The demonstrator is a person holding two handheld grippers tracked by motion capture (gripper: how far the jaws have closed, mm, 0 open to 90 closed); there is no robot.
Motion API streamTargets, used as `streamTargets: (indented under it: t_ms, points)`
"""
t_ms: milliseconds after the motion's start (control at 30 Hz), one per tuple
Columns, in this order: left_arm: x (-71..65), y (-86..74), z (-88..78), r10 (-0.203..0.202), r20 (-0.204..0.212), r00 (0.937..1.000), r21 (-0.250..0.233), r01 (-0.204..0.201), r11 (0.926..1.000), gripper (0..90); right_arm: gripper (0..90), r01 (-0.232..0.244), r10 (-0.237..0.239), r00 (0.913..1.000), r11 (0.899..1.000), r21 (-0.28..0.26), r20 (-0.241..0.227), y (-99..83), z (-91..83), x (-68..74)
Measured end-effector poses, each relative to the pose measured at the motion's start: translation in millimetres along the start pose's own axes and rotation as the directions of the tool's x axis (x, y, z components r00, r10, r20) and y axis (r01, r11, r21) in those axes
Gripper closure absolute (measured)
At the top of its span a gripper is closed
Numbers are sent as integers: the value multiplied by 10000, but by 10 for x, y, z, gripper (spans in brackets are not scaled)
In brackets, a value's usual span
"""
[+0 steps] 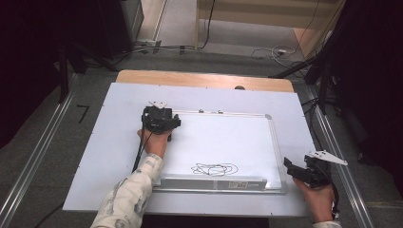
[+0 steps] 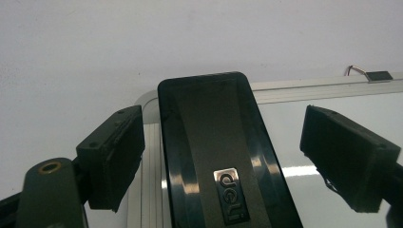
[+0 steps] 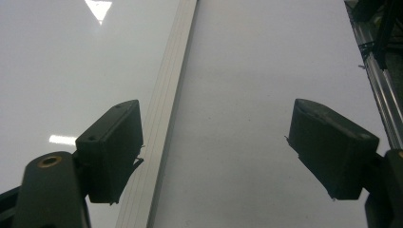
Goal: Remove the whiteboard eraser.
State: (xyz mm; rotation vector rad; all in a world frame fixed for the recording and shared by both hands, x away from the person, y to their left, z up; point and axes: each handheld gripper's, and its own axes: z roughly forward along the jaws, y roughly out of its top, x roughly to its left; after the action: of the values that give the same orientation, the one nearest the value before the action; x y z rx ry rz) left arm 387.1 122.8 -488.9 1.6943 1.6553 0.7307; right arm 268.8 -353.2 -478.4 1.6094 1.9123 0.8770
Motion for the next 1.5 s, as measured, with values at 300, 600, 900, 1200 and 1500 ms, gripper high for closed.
streamTargets:
  t_ms: [300,600,900,1200,1500]
  points:
    - [-8,36,13,249,-404,9989,-74,-252,9997,189,174,18,-18,10000,10000,-7,-7,-1,-1,-3]
    - [-10,61,32,210,-306,9993,-90,-213,9997,277,174,-5,5,10000,10000,-4,-5,0,0,-6]
    - [-15,39,93,78,-272,9996,231,-71,9997,294,174,-4,4,10000,10000,3,-21,0,1,-2]
    - [-35,65,123,80,-510,9987,300,-64,9995,328,174,27,-27,10000,10000,11,-34,0,3,0]
    - [-62,46,112,-26,-697,9976,331,49,9994,348,174,-5,5,10000,10000,-2,-26,-1,1,-6]
